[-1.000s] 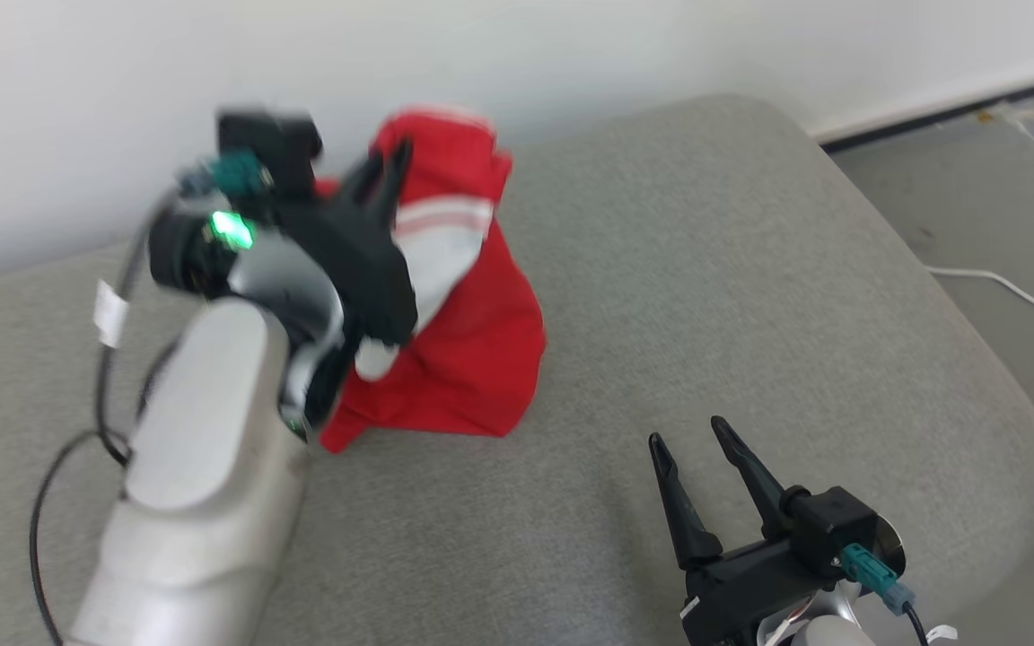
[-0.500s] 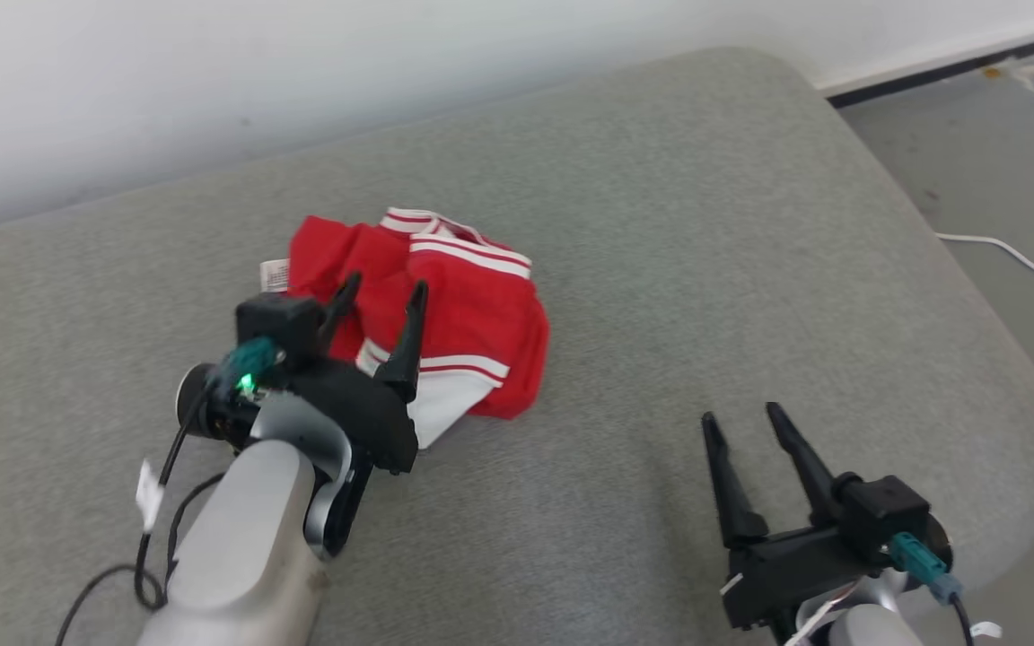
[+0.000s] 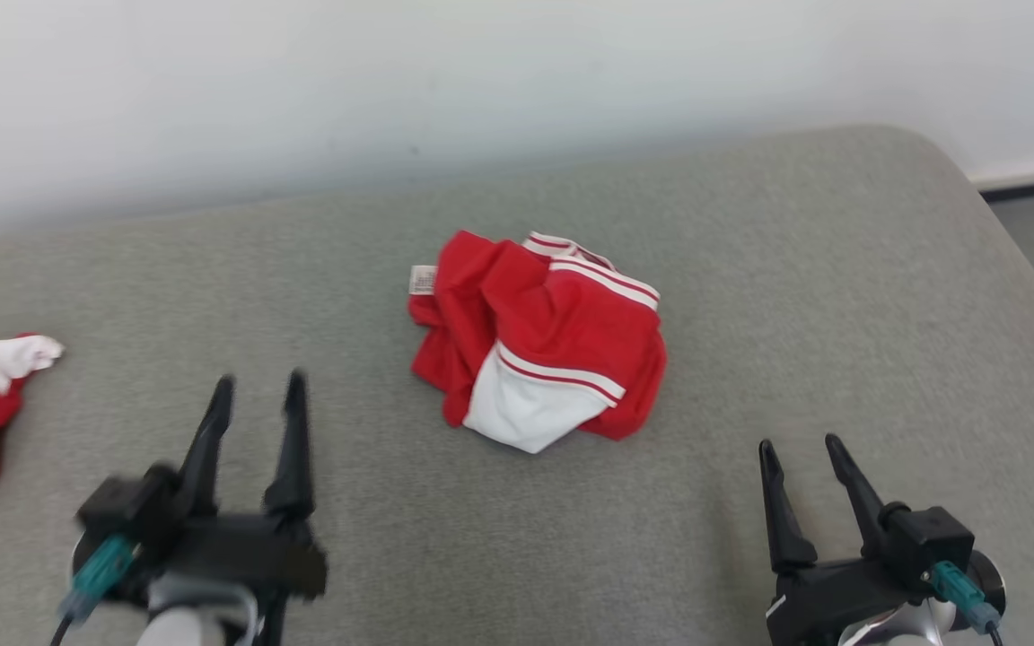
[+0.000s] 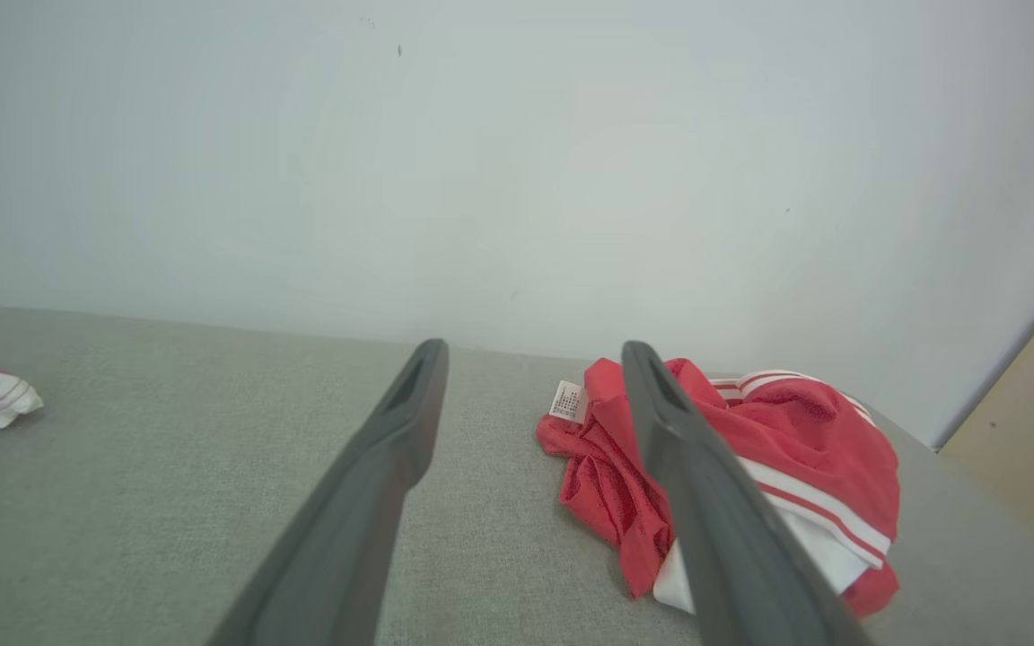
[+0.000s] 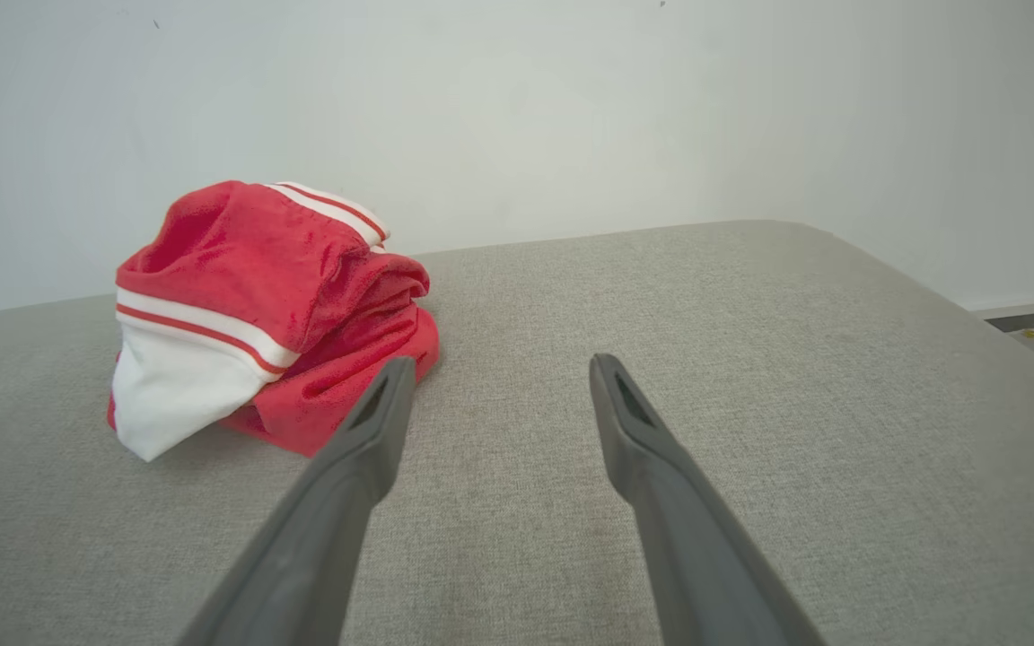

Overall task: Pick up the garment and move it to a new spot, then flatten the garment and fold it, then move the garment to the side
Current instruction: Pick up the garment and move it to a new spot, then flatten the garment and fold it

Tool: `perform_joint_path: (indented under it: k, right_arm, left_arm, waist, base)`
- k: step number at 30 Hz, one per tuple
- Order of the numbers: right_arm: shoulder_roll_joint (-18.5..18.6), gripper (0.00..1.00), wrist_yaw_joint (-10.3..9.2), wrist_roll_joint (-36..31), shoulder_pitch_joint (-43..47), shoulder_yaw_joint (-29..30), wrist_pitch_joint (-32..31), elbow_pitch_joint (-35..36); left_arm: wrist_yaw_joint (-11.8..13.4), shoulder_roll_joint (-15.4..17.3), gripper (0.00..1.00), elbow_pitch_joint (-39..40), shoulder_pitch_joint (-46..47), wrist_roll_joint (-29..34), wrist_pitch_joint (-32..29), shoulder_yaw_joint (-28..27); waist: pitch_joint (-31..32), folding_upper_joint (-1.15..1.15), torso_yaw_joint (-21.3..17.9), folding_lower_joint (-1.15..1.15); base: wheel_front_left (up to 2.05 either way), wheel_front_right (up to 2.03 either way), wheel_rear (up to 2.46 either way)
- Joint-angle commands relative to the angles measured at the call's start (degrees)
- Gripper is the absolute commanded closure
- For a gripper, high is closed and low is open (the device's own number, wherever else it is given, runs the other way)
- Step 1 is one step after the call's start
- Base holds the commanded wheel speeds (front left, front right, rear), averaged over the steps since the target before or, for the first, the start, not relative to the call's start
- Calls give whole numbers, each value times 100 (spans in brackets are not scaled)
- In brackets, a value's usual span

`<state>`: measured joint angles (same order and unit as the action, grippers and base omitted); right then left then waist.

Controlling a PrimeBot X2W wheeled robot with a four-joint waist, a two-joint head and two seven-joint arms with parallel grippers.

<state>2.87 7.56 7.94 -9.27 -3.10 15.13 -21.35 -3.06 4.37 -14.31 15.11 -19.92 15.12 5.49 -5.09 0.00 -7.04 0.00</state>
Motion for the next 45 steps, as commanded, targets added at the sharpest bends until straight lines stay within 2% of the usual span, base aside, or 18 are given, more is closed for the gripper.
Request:
perform_joint_path:
  k: [1, 8, 15, 27, 32, 40, 42, 45]
  right_arm:
    - [4, 0, -14, -5, 105, -13, 3, -22]
    - [2, 0, -14, 37, 243, -52, 2, -151]
    - [3, 0, -14, 191, 271, -85, 3, -243]
    - [3, 0, -14, 271, 263, -66, 3, -275]
    - [2, 0, -14, 564, 205, -133, 3, -237]
    - [2, 0, -14, 885, -565, -344, -168, -285]
    - [4, 0, -14, 944, -886, -417, -317, -414]
    - [3, 0, -14, 1414, -1336, -520, -566, -817]
  left_arm:
    - [-26, -29, 0, 128, -307, 83, 2, -161]
    - [-135, -83, 0, 293, -1123, 443, 4, -593]
    - [-250, -108, 0, 331, -1365, 608, 4, -857]
    - [-339, -146, 0, 393, -1386, 730, 5, -880]
    - [-311, -148, 0, 319, -1348, 685, 5, -826]
    - [-305, -148, 0, 359, -1184, 617, 5, -704]
    - [-311, -148, 0, 391, -1118, 614, 5, -670]
    - [-323, -146, 0, 431, -1056, 611, 5, -618]
  waist:
    - [323, 0, 333, 0]
    - [508, 0, 473, 0]
    - [540, 0, 479, 0]
    - [543, 0, 429, 0]
    - [520, 0, 450, 0]
    - [277, 0, 621, 0]
    - [179, 0, 688, 0]
    - [64, 0, 782, 0]
  base:
    - [0, 0, 0]
    - [0, 0, 0]
    - [0, 0, 0]
    - [0, 0, 0]
    - [0, 0, 0]
    - [0, 0, 0]
    - [0, 0, 0]
    - [0, 0, 0]
